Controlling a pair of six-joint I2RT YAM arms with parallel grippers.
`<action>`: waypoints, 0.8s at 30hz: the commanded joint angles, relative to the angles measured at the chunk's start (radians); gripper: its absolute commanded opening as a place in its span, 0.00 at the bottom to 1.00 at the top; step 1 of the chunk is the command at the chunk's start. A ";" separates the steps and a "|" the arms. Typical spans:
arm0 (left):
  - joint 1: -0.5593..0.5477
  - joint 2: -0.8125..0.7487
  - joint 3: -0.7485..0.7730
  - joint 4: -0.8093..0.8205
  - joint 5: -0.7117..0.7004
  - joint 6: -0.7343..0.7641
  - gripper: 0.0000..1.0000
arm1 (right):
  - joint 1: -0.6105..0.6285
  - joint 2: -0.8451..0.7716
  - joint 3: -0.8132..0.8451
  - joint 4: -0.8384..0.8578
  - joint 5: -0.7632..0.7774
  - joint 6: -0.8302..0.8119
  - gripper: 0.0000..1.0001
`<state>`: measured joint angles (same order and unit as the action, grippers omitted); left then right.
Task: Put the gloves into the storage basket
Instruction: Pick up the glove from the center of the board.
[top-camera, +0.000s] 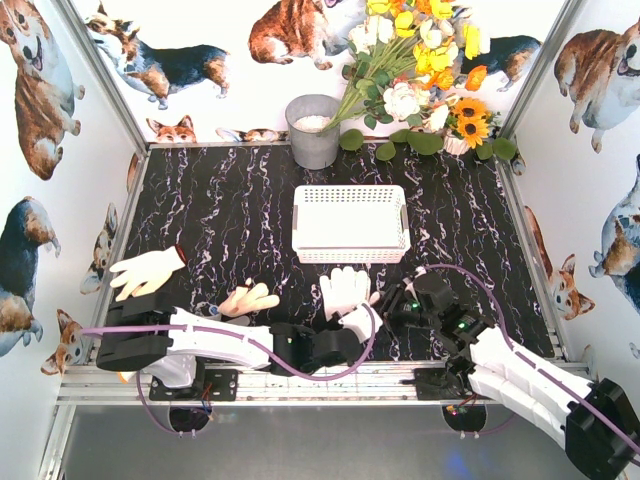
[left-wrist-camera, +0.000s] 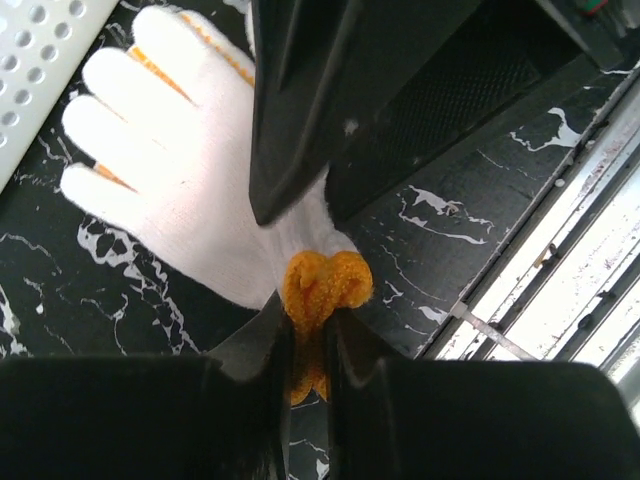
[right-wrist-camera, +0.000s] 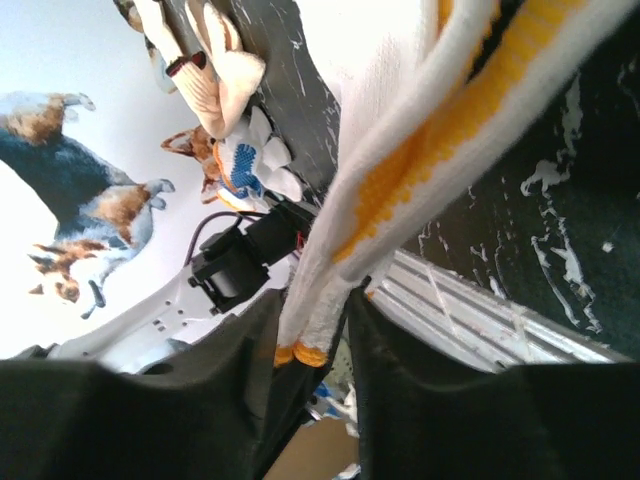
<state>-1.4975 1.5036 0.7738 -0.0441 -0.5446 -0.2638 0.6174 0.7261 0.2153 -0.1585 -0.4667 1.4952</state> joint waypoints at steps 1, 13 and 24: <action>-0.001 -0.048 -0.045 -0.031 -0.062 -0.078 0.00 | -0.013 -0.038 0.056 0.005 0.047 0.002 0.46; 0.034 -0.190 -0.155 -0.030 -0.052 -0.144 0.00 | -0.019 -0.083 0.145 -0.205 0.179 -0.068 1.00; 0.052 -0.285 -0.202 -0.030 -0.006 -0.147 0.00 | -0.018 0.033 0.043 0.063 0.158 0.050 1.00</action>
<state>-1.4513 1.2594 0.5808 -0.0753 -0.5537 -0.3901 0.6010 0.7128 0.2935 -0.2646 -0.3054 1.4830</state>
